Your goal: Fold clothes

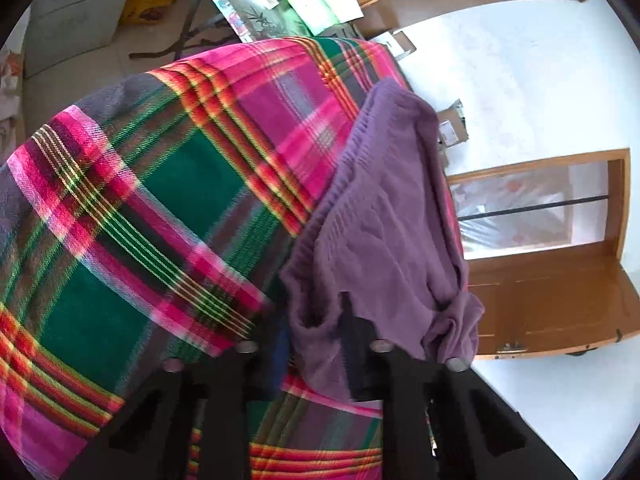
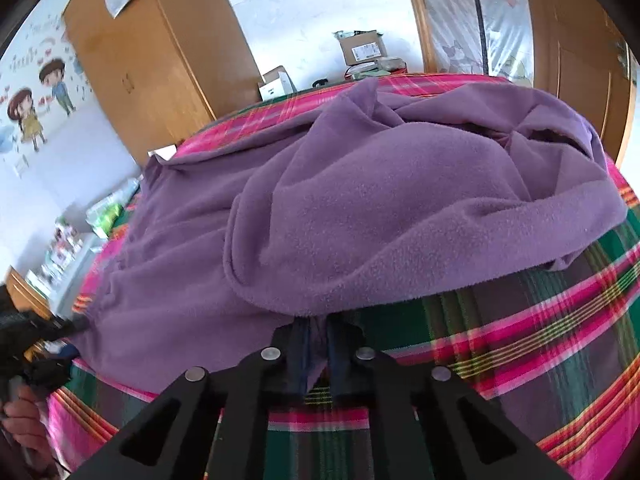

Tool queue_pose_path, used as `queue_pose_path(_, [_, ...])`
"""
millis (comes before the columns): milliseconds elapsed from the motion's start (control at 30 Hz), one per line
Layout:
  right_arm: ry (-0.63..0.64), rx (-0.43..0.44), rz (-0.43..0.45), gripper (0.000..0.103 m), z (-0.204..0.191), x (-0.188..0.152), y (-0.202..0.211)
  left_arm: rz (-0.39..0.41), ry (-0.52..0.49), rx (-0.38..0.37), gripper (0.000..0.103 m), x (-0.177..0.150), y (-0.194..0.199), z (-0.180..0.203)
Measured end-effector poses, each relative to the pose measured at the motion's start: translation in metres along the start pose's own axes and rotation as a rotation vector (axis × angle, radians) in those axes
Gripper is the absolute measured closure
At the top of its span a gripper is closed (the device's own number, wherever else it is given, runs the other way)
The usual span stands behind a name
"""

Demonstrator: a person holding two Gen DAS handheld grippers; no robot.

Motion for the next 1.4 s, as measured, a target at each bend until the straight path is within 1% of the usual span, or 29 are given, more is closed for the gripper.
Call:
queue_pose_path(33, [-0.006, 0.007, 0.006, 0.096, -0.001, 0.000, 0.002, 0.000, -0.005, -0.002, 0.091, 0.000, 0.000, 0.000])
queue_pose_path(100, [-0.008, 0.013, 0.023, 0.096, -0.004, 0.000, 0.007, 0.002, -0.006, -0.010, 0.091, 0.001, 0.003, -0.002])
queue_pose_path(267, [-0.022, 0.057, 0.032, 0.097, -0.014, -0.006, 0.018, 0.023, 0.001, -0.044, 0.092, 0.005, 0.012, -0.004])
queue_pose_path(400, [-0.038, 0.101, 0.028, 0.097, -0.020, -0.012, 0.027, 0.031, -0.009, -0.068, 0.092, 0.007, 0.021, -0.005])
queue_pose_path(433, [-0.050, 0.125, 0.020, 0.097, -0.021, -0.015, 0.030, 0.032, -0.014, -0.073, 0.092, 0.007, 0.023, -0.005])
queue_pose_path(567, [-0.099, 0.172, 0.001, 0.097, -0.017, -0.024, 0.038, 0.048, -0.014, -0.089, 0.093, 0.009, 0.034, -0.011])
queue_pose_path(700, [-0.127, 0.196, -0.011, 0.097, -0.015, -0.032, 0.043, 0.061, -0.014, -0.088, 0.093, 0.008, 0.044, -0.015])
queue_pose_path(933, [-0.130, 0.224, -0.019, 0.097, -0.014, -0.044, 0.052, 0.067, -0.026, -0.085, 0.093, -0.004, 0.056, -0.020])
queue_pose_path(1133, [-0.142, 0.247, -0.043, 0.097, -0.012, -0.060, 0.057, 0.065, -0.030, -0.076, 0.093, -0.016, 0.066, -0.030])
queue_pose_path(1400, [-0.147, 0.273, -0.064, 0.097, -0.010, -0.074, 0.064, 0.058, -0.024, -0.063, 0.093, -0.022, 0.079, -0.045])
Point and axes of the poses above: each gripper's, at about its wrist camera, not at the fingertips, and y roughly against the way its jaws point, z to its right, x to its top, the point moved 7 cm from there along -y, roughly the way its jaws point, and after that the axes turned 3 degrees about -x, right-handed, at the moved point
